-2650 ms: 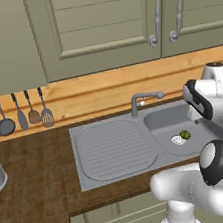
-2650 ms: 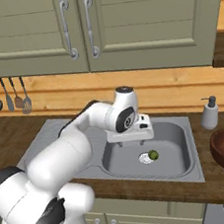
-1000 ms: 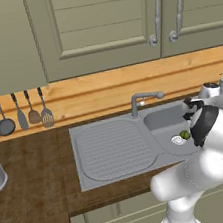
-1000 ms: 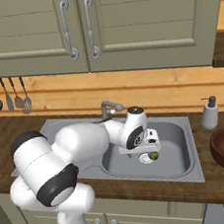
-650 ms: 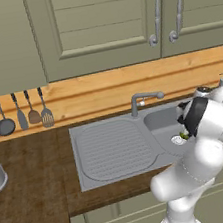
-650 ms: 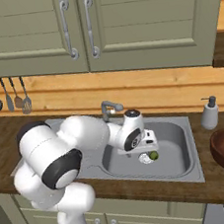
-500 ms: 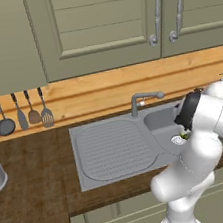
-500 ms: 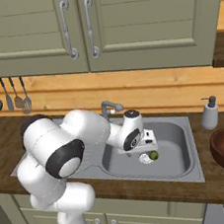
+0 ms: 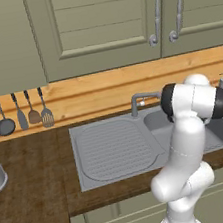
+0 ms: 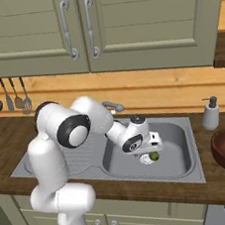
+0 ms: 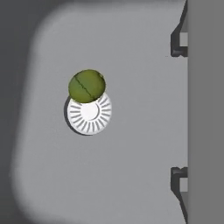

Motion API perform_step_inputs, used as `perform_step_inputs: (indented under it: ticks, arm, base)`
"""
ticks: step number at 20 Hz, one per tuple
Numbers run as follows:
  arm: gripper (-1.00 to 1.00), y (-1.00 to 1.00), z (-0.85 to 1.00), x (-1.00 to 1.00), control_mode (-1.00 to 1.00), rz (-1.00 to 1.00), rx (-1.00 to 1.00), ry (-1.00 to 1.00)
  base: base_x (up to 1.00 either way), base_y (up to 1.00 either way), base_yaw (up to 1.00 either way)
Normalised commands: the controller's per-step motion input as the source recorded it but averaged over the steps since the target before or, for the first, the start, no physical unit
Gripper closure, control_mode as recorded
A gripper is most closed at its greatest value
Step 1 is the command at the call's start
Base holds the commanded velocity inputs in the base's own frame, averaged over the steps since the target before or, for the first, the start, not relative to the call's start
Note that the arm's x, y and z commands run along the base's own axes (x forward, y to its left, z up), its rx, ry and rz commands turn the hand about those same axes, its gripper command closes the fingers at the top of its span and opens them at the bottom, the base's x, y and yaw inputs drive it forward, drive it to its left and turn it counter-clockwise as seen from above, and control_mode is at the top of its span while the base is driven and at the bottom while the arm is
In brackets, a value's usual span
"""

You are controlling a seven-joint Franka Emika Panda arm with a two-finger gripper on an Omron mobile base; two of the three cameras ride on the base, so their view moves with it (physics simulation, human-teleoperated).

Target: Pick the lime from the sink and place it in the bowl. Then pick the bowl and place it in the microwave. Then close the microwave door and press the start button.

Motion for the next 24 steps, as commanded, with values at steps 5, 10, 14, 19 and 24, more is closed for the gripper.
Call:
perform_step_inputs:
  ticks: [5,10,14,19,24]
  arm:
    - [-1.00,-0.11,-0.21,0.51,-1.00,0.00,0.04,-0.02]
    - [-1.00,-0.18,-0.27,0.48,-1.00,0.00,0.04,-0.02]
    - [-1.00,-0.15,-0.22,0.45,-1.00,0.00,0.04,0.00]
    - [-1.00,-0.01,-0.06,0.52,-1.00,0.00,0.01,0.05]
    - [-1.00,-0.02,-0.06,0.49,-1.00,0.00,0.00,0.06]
  base:
    - [0.00,0.00,0.00]
    - [0.00,0.00,0.00]
    - [0.00,0.00,0.00]
    - [0.00,0.00,0.00]
    - [0.00,0.00,0.00]
